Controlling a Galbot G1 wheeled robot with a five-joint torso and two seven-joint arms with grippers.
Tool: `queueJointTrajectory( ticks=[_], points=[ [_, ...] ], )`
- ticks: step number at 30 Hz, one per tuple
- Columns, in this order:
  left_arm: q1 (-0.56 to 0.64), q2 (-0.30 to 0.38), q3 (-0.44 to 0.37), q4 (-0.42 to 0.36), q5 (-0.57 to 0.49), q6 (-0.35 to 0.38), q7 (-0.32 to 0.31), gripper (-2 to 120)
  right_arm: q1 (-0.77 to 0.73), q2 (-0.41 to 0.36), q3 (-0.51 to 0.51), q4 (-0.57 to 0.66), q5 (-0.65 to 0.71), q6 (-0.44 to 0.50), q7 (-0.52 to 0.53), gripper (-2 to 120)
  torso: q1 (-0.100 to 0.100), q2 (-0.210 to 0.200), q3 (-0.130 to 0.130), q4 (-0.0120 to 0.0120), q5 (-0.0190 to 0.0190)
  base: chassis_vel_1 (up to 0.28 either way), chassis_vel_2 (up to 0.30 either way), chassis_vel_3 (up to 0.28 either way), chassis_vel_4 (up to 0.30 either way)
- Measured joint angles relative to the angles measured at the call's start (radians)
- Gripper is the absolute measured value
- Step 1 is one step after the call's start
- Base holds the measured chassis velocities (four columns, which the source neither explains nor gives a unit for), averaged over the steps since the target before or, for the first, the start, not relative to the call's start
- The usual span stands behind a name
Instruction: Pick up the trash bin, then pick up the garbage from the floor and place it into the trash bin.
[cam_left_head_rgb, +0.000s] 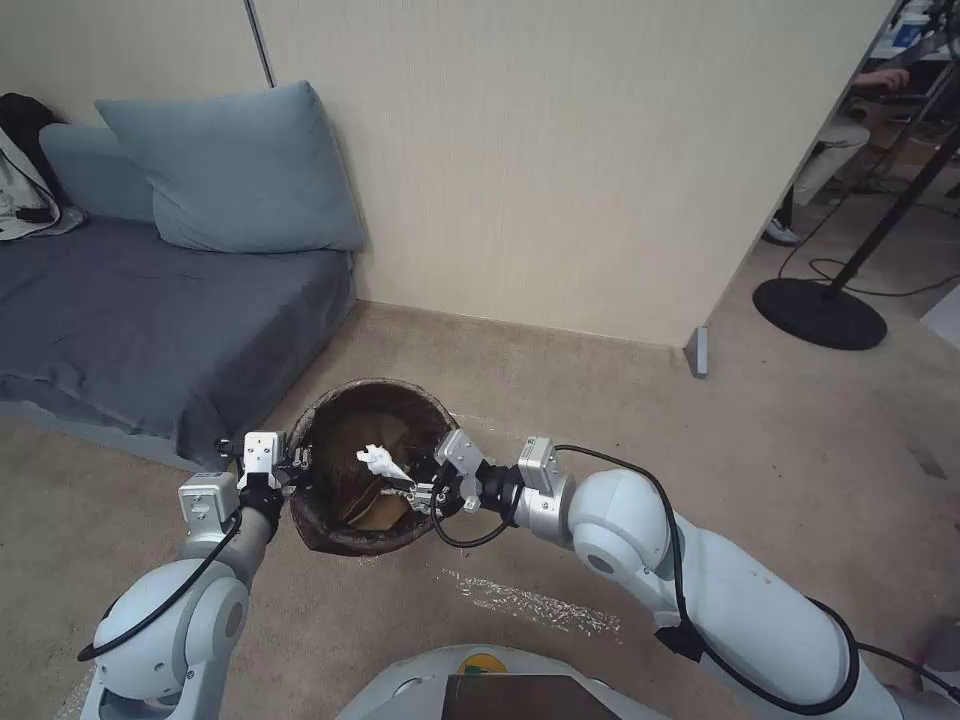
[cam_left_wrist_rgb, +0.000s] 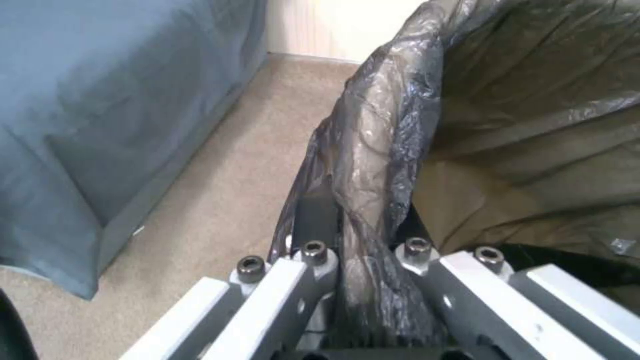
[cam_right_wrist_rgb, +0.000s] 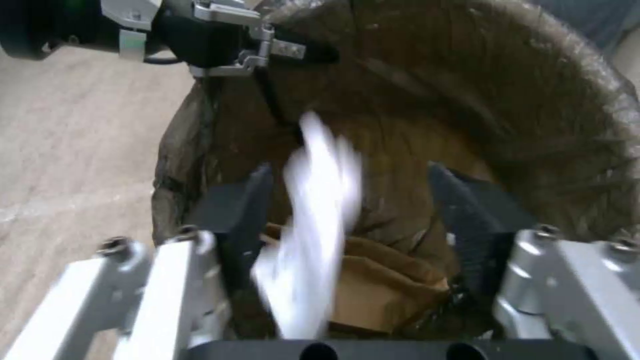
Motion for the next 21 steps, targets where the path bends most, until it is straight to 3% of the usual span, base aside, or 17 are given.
queueJointTrajectory(
  ticks=[10, 21],
  points=[
    [-0.002, 0.001, 0.004, -0.001, 0.001, 0.0, 0.0, 3, -0.014, -0.001, 0.027, 0.006, -0.001, 0.002, 0.0, 96, 0.0, 0.0, 0.0, 0.0, 0.0, 0.0, 0.0, 0.0, 0.0],
    [0.0, -0.002, 0.008, -0.004, 0.005, 0.0, -0.001, 3, -0.026, 0.005, 0.078, 0.038, -0.002, 0.012, 0.002, 100, 0.0, 0.0, 0.0, 0.0, 0.0001, 0.0, 0.0, 0.0, 0.0]
  ],
)
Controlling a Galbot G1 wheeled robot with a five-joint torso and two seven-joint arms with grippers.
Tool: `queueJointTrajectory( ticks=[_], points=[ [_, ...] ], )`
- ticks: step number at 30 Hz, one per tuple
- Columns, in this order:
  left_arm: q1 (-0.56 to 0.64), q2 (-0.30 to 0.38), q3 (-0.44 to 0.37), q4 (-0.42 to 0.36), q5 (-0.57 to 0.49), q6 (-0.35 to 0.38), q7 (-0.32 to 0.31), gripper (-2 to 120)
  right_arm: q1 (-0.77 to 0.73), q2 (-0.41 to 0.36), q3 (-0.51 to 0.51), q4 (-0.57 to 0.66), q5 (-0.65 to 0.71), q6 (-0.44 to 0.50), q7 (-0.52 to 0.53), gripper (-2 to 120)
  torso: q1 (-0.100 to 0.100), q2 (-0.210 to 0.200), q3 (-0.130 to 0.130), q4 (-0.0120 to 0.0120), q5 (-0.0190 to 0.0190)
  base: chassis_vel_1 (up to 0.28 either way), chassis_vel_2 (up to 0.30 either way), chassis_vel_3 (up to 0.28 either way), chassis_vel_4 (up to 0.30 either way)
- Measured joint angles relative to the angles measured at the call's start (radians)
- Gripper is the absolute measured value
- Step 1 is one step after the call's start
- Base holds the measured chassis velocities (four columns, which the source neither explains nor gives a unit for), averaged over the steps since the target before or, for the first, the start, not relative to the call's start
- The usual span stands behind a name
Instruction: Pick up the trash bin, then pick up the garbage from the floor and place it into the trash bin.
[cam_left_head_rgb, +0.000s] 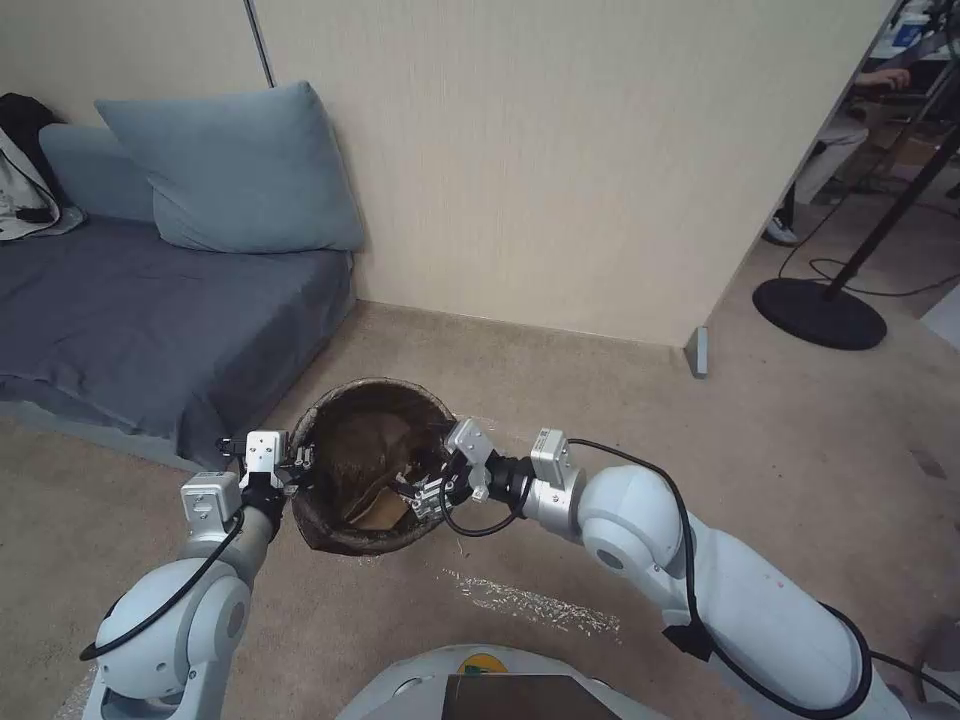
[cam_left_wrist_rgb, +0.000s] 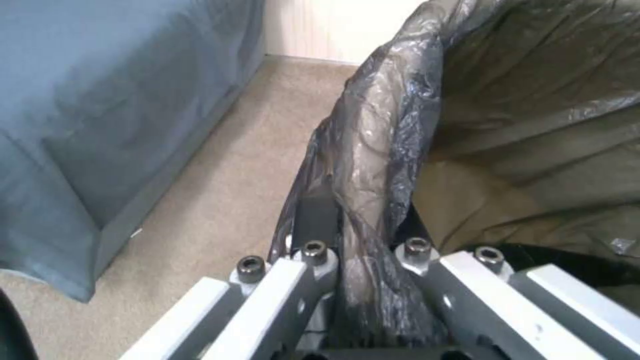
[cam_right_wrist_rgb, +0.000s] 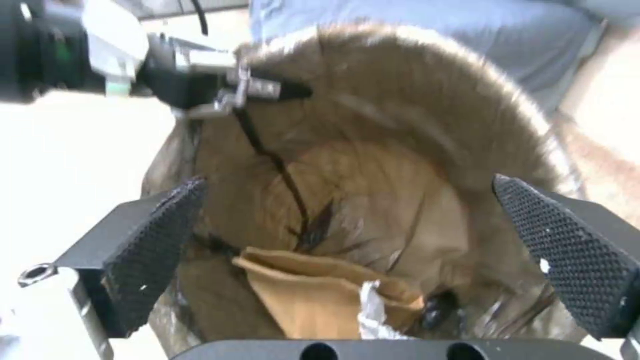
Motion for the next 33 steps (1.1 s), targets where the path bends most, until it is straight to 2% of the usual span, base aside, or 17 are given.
queueJointTrajectory(
  ticks=[5, 7, 9, 12, 15, 18, 19, 21, 22, 24, 33],
  points=[
    [0.002, 0.0, -0.004, -0.002, -0.001, 0.0, 0.0, 3, -0.021, 0.006, 0.056, 0.042, 0.001, 0.012, 0.011, 100, 0.0, 0.0, 0.0, 0.0001, 0.0, 0.0, 0.0, 0.0, 0.0],
    [0.004, -0.001, -0.008, -0.004, -0.005, 0.0, -0.001, 3, -0.064, 0.004, 0.11, 0.088, -0.004, 0.051, 0.044, 100, 0.0, 0.0, 0.0, -0.0001, 0.0, 0.0, 0.0, 0.0, 0.0],
    [0.004, -0.001, -0.008, -0.004, -0.005, 0.0, -0.001, 3, -0.071, 0.003, 0.116, 0.094, -0.006, 0.058, 0.051, 100, 0.0, 0.0, 0.0, -0.0001, 0.0, 0.0, 0.0, 0.0, 0.0],
    [0.004, -0.003, -0.01, -0.003, -0.009, 0.0, -0.001, 3, -0.151, 0.014, 0.158, 0.119, -0.065, 0.137, 0.121, 100, 0.0, 0.0, 0.0, 0.0, 0.0, 0.0, 0.0, 0.0, 0.0],
    [0.004, -0.005, -0.01, -0.002, -0.009, 0.0, -0.001, 3, -0.202, 0.03, 0.188, 0.115, -0.108, 0.186, 0.135, 100, 0.0, 0.0, 0.0, 0.0002, 0.0, 0.0, 0.0, 0.0, 0.0],
    [0.006, -0.006, -0.012, -0.002, -0.01, 0.0, 0.0, 3, -0.329, 0.097, 0.269, 0.098, -0.212, 0.286, 0.164, 100, 0.0, 0.0, 0.0, -0.0003, 0.0, 0.0, 0.0, 0.0, 0.0],
    [0.006, -0.006, -0.012, -0.002, -0.01, 0.0, 0.0, 3, -0.329, 0.097, 0.269, 0.098, -0.212, 0.286, 0.164, 100, 0.0, 0.0, 0.0, -0.0003, 0.0, 0.0, 0.0, 0.0, 0.0],
    [0.009, -0.006, -0.014, -0.003, -0.014, 0.0, 0.0, 3, -0.393, 0.168, 0.316, 0.084, -0.289, 0.345, 0.19, 100, 0.0, 0.0, 0.0, -0.0003, 0.0001, 0.0, 0.0, 0.0, 0.0],
    [0.009, -0.006, -0.014, -0.003, -0.014, 0.0, 0.0, 3, -0.393, 0.168, 0.316, 0.084, -0.289, 0.345, 0.19, 100, 0.0, 0.0, 0.0, -0.0003, 0.0001, 0.0, 0.0, 0.0, 0.0],
    [0.011, -0.006, -0.016, -0.005, -0.018, 0.0, 0.001, 3, -0.431, 0.228, 0.355, 0.067, -0.354, 0.395, 0.208, 100, 0.0, 0.0, 0.0, -0.0001, 0.0, 0.0, 0.0, 0.0, 0.0],
    [0.016, -0.007, -0.036, -0.017, -0.028, -0.004, 0.012, 3, -0.512, 0.334, 0.472, 0.065, -0.405, 0.441, 0.21, 100, 0.0, 0.0, 0.0, 0.0, -0.0001, 0.0, 0.0, 0.0, 0.0]
  ],
)
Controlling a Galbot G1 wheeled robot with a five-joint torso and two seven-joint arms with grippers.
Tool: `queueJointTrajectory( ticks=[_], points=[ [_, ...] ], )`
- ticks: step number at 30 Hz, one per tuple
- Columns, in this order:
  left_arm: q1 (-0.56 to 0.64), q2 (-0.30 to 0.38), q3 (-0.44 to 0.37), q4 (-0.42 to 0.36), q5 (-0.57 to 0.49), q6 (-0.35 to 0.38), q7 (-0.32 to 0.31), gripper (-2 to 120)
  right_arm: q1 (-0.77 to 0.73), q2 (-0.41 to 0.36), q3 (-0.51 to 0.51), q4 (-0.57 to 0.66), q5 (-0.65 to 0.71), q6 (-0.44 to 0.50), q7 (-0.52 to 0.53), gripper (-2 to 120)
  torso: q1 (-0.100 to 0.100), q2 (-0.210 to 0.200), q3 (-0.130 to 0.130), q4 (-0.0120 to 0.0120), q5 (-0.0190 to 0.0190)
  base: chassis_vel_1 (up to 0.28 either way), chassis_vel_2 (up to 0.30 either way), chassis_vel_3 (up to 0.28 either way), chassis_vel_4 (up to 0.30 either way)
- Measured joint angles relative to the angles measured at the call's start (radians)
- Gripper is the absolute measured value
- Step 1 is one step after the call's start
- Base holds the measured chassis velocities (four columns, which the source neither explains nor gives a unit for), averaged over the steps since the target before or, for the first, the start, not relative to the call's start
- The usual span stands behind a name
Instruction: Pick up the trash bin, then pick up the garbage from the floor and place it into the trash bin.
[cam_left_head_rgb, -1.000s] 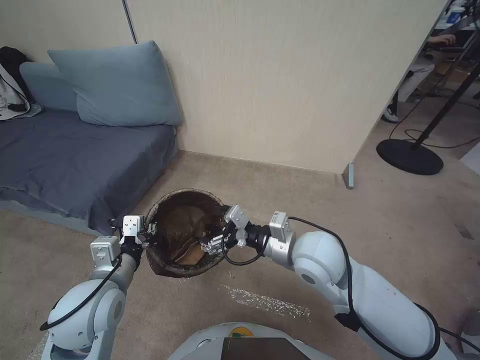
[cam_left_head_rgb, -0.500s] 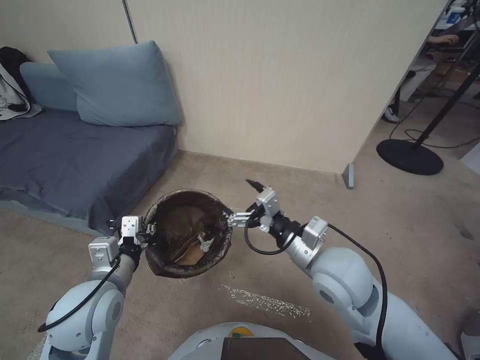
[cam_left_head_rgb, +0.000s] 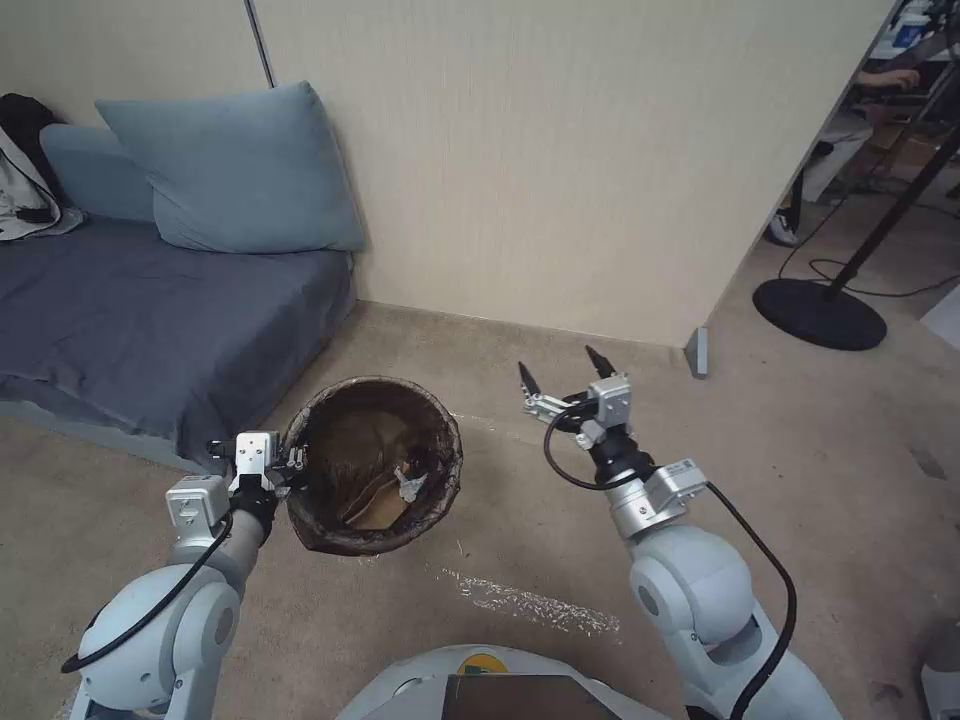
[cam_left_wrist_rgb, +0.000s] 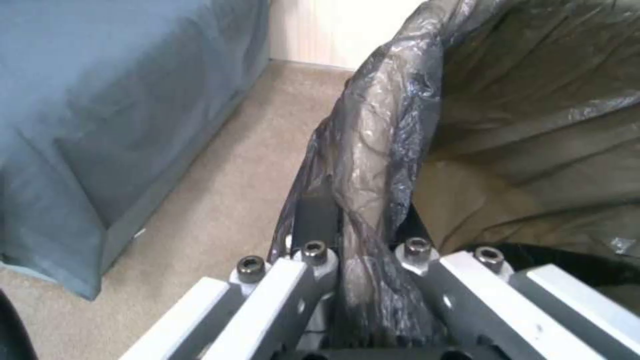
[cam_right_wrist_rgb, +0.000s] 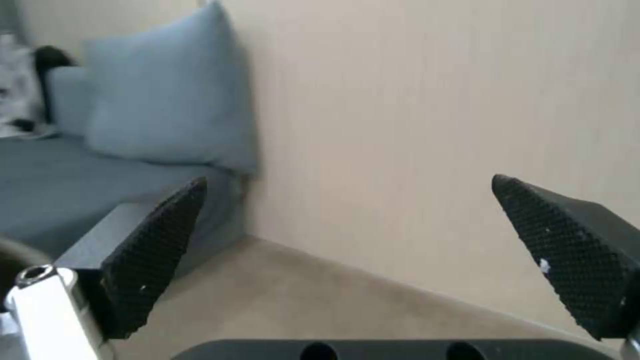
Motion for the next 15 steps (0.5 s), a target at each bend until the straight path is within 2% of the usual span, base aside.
queueJointTrajectory(
  ticks=[4, 8, 10, 15],
  points=[
    [0.003, -0.002, -0.002, -0.001, -0.001, -0.002, 0.001, 3, -0.049, 0.033, 0.056, -0.004, -0.03, 0.049, 0.0, 100, 0.0, 0.0, 0.0, 0.0001, 0.0, 0.0, 0.0, 0.0, 0.0],
    [0.007, -0.006, -0.001, -0.001, 0.0, -0.015, 0.011, 3, -0.171, 0.086, 0.155, -0.018, -0.063, 0.169, -0.013, 100, 0.0, 0.0, 0.0, -0.0001, 0.0001, 0.0, 0.0, 0.0, 0.0],
    [0.007, -0.006, -0.001, -0.001, 0.001, -0.016, 0.011, 3, -0.176, 0.087, 0.157, -0.018, -0.063, 0.173, -0.013, 100, 0.0, 0.0, 0.0, -0.0001, 0.0001, 0.0, 0.0, 0.0, 0.0],
    [0.01, -0.005, -0.001, 0.002, 0.019, -0.029, 0.015, 3, -0.271, 0.111, 0.196, -0.026, -0.077, 0.258, -0.026, 100, 0.0, 0.0, 0.0, -0.0001, 0.0, 0.0, 0.0, 0.0, 0.0]
  ],
)
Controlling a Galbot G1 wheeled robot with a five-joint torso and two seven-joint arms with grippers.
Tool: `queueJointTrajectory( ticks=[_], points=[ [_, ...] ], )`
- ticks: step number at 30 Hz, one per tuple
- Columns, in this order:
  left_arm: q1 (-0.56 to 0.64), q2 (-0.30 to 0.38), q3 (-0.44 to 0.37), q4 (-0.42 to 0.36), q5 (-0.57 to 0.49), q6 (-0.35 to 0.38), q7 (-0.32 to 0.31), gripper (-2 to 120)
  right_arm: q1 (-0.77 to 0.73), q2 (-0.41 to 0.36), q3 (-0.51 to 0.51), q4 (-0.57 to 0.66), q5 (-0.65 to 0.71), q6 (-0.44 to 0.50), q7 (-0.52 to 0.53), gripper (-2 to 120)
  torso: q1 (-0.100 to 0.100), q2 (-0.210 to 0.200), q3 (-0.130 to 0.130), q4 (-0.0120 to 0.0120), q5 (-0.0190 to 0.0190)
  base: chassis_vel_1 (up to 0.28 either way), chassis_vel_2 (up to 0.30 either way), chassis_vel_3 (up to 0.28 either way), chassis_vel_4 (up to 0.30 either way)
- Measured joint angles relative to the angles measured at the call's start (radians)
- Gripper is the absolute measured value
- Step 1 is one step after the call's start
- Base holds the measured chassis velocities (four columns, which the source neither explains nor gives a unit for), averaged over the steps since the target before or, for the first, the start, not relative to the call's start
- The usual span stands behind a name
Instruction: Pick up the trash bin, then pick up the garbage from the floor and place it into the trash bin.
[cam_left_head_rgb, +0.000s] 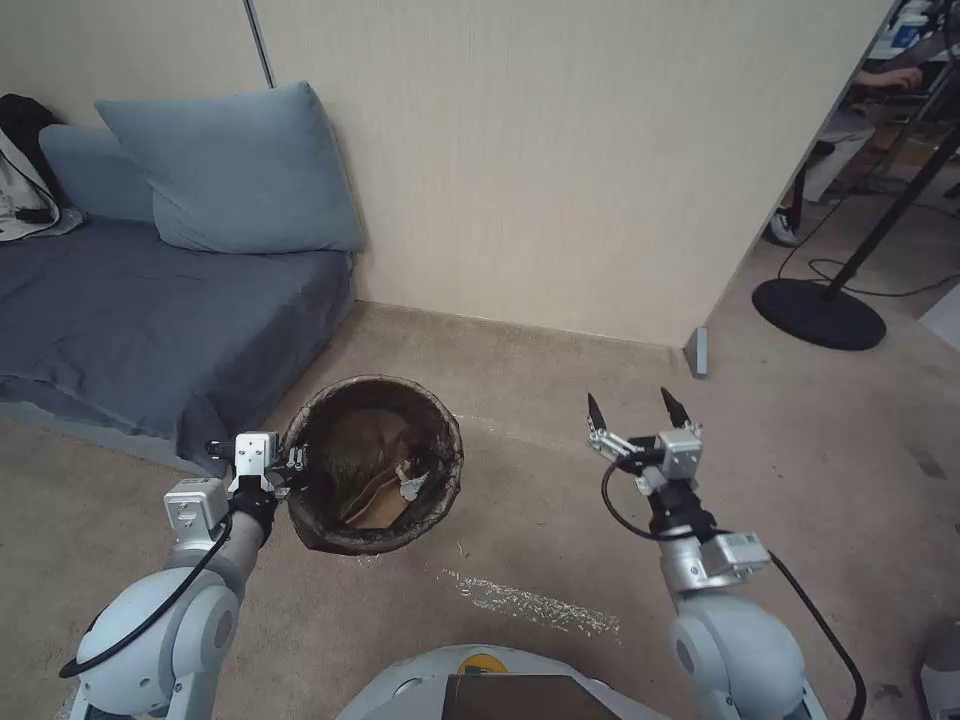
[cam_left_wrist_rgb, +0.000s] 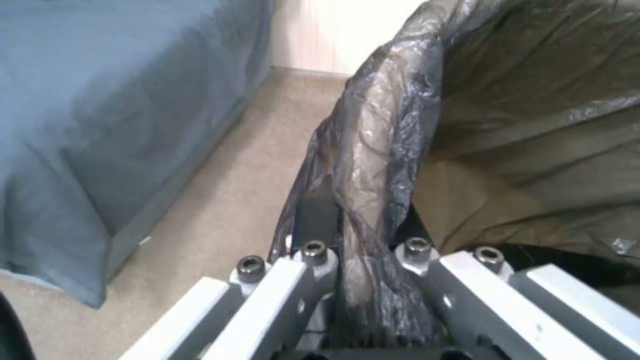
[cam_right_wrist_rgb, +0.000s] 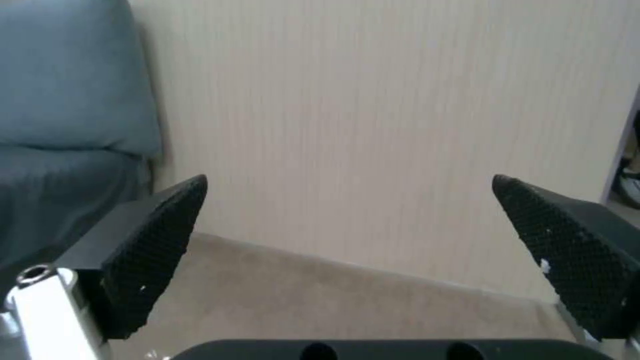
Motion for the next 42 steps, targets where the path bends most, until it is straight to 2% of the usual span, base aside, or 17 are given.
queueJointTrajectory(
  ticks=[6, 16, 27, 42],
  points=[
    [-0.015, -0.002, 0.002, 0.016, 0.058, -0.017, 0.001, 3, -0.055, 0.025, 0.006, -0.02, -0.033, 0.079, 0.025, 100, 0.0, 0.0, 0.0, 0.0003, 0.0, 0.0, 0.0, 0.0, 0.0],
    [-0.016, 0.002, -0.013, 0.03, 0.066, -0.025, 0.018, 3, -0.1, 0.078, 0.001, -0.036, -0.077, 0.132, 0.026, 100, 0.0, 0.0, 0.0, 0.0002, -0.0001, 0.0, 0.0, 0.0, 0.0],
    [-0.009, 0.0, -0.026, 0.034, 0.083, -0.041, 0.044, 3, -0.127, 0.125, 0.008, -0.052, -0.092, 0.172, 0.026, 100, 0.0, 0.0, 0.0, 0.0001, -0.0001, 0.0, 0.0, 0.0, 0.0],
    [-0.015, 0.005, -0.031, 0.042, 0.092, -0.052, 0.058, 3, -0.13, 0.13, 0.01, -0.061, -0.094, 0.181, 0.026, 100, 0.0, 0.0, 0.0, 0.0001, 0.0, 0.008, 0.005, 0.003, 0.003]
  ],
)
